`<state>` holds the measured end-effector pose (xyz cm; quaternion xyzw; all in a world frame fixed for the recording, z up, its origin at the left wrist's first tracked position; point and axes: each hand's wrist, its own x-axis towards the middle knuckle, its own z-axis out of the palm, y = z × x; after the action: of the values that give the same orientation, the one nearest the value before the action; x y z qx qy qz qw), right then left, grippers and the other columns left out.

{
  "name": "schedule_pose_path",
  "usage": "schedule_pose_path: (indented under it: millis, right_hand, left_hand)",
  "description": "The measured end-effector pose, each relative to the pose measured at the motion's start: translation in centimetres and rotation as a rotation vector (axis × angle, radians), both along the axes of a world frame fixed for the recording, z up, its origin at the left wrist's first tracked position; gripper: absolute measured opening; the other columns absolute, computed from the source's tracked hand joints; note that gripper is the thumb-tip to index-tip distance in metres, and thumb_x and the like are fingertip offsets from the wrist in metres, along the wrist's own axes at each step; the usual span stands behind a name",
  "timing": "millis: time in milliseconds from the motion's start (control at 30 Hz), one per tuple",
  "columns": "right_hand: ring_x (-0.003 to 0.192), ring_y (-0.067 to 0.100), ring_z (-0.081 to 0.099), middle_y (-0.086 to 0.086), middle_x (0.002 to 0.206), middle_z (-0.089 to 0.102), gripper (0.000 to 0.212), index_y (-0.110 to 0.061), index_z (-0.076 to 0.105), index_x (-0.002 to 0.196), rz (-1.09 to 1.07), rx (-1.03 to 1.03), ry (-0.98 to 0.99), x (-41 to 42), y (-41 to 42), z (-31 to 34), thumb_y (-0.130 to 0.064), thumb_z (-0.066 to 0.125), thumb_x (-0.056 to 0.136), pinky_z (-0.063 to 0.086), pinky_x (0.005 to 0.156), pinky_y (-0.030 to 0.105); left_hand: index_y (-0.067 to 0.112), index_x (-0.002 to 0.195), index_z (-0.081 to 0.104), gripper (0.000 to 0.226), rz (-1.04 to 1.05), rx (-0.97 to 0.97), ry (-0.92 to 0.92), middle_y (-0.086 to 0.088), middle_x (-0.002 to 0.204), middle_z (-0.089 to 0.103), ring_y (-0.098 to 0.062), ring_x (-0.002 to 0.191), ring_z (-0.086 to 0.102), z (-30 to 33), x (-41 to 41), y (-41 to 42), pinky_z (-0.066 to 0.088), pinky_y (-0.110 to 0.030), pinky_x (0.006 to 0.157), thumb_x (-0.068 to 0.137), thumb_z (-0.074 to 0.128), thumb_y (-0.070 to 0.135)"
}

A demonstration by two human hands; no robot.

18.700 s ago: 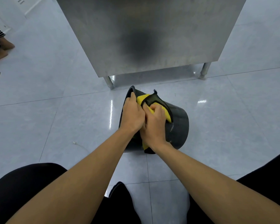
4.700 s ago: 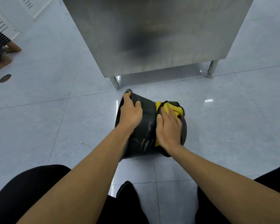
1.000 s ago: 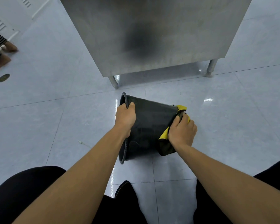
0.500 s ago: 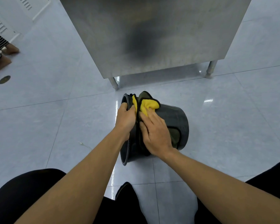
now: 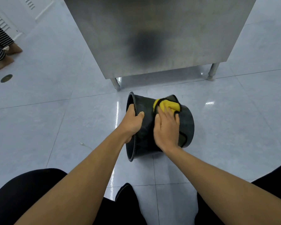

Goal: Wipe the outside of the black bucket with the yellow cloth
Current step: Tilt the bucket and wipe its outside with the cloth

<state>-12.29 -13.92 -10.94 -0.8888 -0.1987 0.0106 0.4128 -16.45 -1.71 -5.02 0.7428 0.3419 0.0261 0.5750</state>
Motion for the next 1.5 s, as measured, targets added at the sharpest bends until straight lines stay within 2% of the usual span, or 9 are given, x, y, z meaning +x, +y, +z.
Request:
schedule_pose_path:
  millis: [100,200,400,533,700,967,1067,1200,1500]
  right_hand:
    - [0.154,0.014,0.025,-0.005,0.164,0.035,0.048,-0.024,0.047,0.151,0.173,0.076,-0.124,-1.0,0.6,0.7,-0.029,0.029,0.107,0.012,0.126,0.033]
    - [0.156,0.014,0.022,-0.004,0.165,0.033,0.05,-0.029,0.042,0.154,0.203,-0.014,-0.171,-0.5,0.2,0.0,-0.033,0.025,0.108,0.009,0.128,0.039]
    - [0.156,0.02,0.018,-0.001,0.166,0.03,0.052,-0.03,0.038,0.154,-0.19,-0.161,0.066,2.0,-2.7,-2.4,-0.04,0.019,0.107,0.0,0.128,0.051]
    - [0.155,0.024,0.022,0.003,0.162,0.038,0.047,-0.026,0.045,0.15,-0.241,-0.143,0.128,2.5,-2.8,-2.3,-0.033,0.024,0.108,0.0,0.127,0.053]
    - [0.149,0.016,0.035,-0.005,0.157,0.047,0.044,-0.025,0.055,0.144,0.003,-0.055,-0.098,-0.1,-0.7,0.1,-0.031,0.03,0.108,0.01,0.126,0.046]
    - [0.152,0.013,0.031,-0.006,0.159,0.044,0.047,-0.033,0.046,0.151,0.114,-0.091,-0.116,0.5,-0.6,0.3,-0.039,0.026,0.109,0.006,0.128,0.044]
    - [0.153,0.014,0.028,-0.009,0.16,0.042,0.049,-0.032,0.047,0.15,-0.103,-0.118,0.051,2.5,-2.0,-0.8,-0.041,0.023,0.108,0.001,0.128,0.049]
    - [0.151,0.021,0.03,-0.001,0.158,0.044,0.048,-0.026,0.047,0.15,-0.247,-0.143,0.203,4.0,-3.1,-1.3,-0.035,0.025,0.108,0.002,0.127,0.054]
    - [0.144,0.011,0.041,-0.005,0.152,0.053,0.047,-0.025,0.053,0.147,0.071,0.024,-0.079,0.1,0.2,1.5,-0.033,0.03,0.107,0.023,0.123,0.037]
  left_hand:
    - [0.02,0.114,0.051,0.014,-0.04,0.023,-0.037,0.0,0.101,0.062,-0.013,0.088,0.061,0.0,-0.2,-0.1,0.051,-0.026,0.074,0.102,0.047,0.014]
    - [0.017,0.111,0.053,0.013,-0.053,-0.038,-0.019,-0.009,0.104,0.065,-0.021,0.091,0.064,0.2,-0.3,-0.1,0.056,-0.033,0.075,0.1,0.051,0.012]
    - [0.018,0.105,0.056,0.015,0.003,-0.14,0.034,-0.008,0.101,0.066,-0.022,0.082,0.066,0.5,-0.6,-0.1,0.053,-0.025,0.052,0.091,0.051,0.017]
    - [0.026,0.104,0.049,0.022,0.022,-0.086,0.075,-0.006,0.097,0.062,-0.019,0.086,0.061,0.0,0.0,-0.2,0.054,-0.036,0.078,0.105,0.033,0.041]
    - [0.013,0.114,0.06,0.028,-0.016,-0.031,0.024,-0.014,0.109,0.069,-0.027,0.1,0.066,0.0,0.4,-0.8,0.055,-0.046,0.095,0.105,0.035,0.024]
    - [0.013,0.096,0.066,0.017,-0.023,-0.072,-0.052,-0.003,0.079,0.073,-0.016,0.071,0.068,0.4,-0.1,-0.2,0.057,-0.025,0.058,0.099,0.05,0.009]
    - [0.011,0.103,0.061,0.01,0.013,-0.122,-0.026,-0.012,0.098,0.072,-0.025,0.085,0.072,0.5,-0.2,-0.3,0.062,-0.033,0.065,0.095,0.057,0.009]
    - [0.014,0.084,0.055,0.004,0.014,-0.188,0.004,-0.005,0.078,0.063,-0.022,0.073,0.062,0.8,0.1,-0.7,0.054,-0.038,0.061,0.081,0.056,0.013]
    - [0.025,0.106,0.066,0.024,-0.009,0.013,-0.07,-0.006,0.103,0.075,-0.02,0.095,0.071,1.1,0.8,-1.4,0.058,-0.036,0.085,0.101,0.043,0.023]
